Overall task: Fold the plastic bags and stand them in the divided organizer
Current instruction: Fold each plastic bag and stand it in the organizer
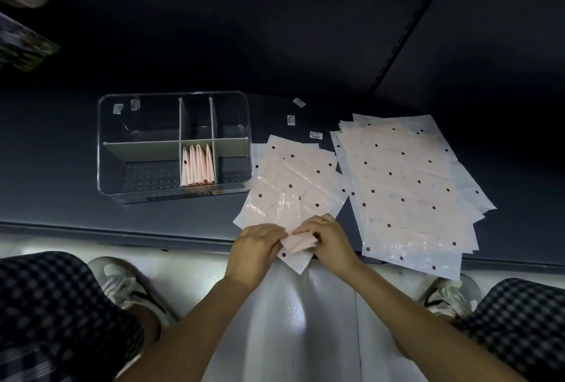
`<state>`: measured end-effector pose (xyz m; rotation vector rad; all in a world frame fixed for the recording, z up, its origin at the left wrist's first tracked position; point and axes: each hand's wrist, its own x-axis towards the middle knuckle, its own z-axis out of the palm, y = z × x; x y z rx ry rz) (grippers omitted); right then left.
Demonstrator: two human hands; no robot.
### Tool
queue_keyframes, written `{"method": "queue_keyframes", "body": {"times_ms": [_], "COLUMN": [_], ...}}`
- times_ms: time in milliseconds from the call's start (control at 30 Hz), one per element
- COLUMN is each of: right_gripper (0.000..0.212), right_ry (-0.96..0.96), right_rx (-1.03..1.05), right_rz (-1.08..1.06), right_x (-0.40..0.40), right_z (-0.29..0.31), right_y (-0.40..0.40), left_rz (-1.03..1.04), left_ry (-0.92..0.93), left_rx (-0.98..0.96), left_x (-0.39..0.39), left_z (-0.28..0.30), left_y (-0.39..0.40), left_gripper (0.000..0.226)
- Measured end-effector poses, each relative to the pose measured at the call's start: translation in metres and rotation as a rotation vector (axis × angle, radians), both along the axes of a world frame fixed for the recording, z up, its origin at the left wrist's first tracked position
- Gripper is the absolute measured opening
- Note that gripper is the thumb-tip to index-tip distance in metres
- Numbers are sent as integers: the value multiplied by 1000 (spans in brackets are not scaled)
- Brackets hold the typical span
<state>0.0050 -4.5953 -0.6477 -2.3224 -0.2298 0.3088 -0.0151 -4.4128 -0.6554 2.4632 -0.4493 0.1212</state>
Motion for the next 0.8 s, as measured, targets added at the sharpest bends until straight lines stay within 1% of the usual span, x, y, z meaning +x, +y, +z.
{"method": "queue_keyframes", "body": {"times_ms": [100, 133, 167, 233, 333, 467, 633, 667, 700, 767, 800], "right_gripper": [14, 7, 5, 19, 24, 25, 40, 42, 43, 44, 45], "right_ry": [122, 150, 168, 179, 200, 227, 293, 304, 309, 308, 302], "right_rx": [48, 61, 76, 65, -7, -132, -247, -258, -265, -277, -282], "right_rz": [-131, -184, -231, -279, -284, -271, -258, -257, -258, -260, -262], "right_x": [7, 8, 11, 15, 21, 27, 33, 34, 35, 35, 35], "right_z": [1, 1, 2, 1, 3, 6, 12, 13, 13, 13, 13], "right_y": [6, 7, 8, 10, 16, 22, 26, 27, 28, 29, 29], "left_rz": [122, 180, 232, 305, 376, 422, 461, 450, 395, 162, 16], "left_ry": [71, 112, 162, 253, 316, 350, 338, 306, 234, 32, -16], "left_rx": [-15, -25, -40, -62, -62, -17, 121, 123, 127, 171, 225], "left_x": [6, 8, 10, 13, 16, 19, 17, 16, 15, 15, 16], "left_z": [-3, -6, -8, -12, -13, -12, -5, -1, 2, 3, 2], "left_y": [0, 0, -1, -2, -6, -9, -14, -13, -12, -10, -9], "left_gripper": [10, 6, 7, 13, 19, 22, 25, 25, 26, 28, 33]}}
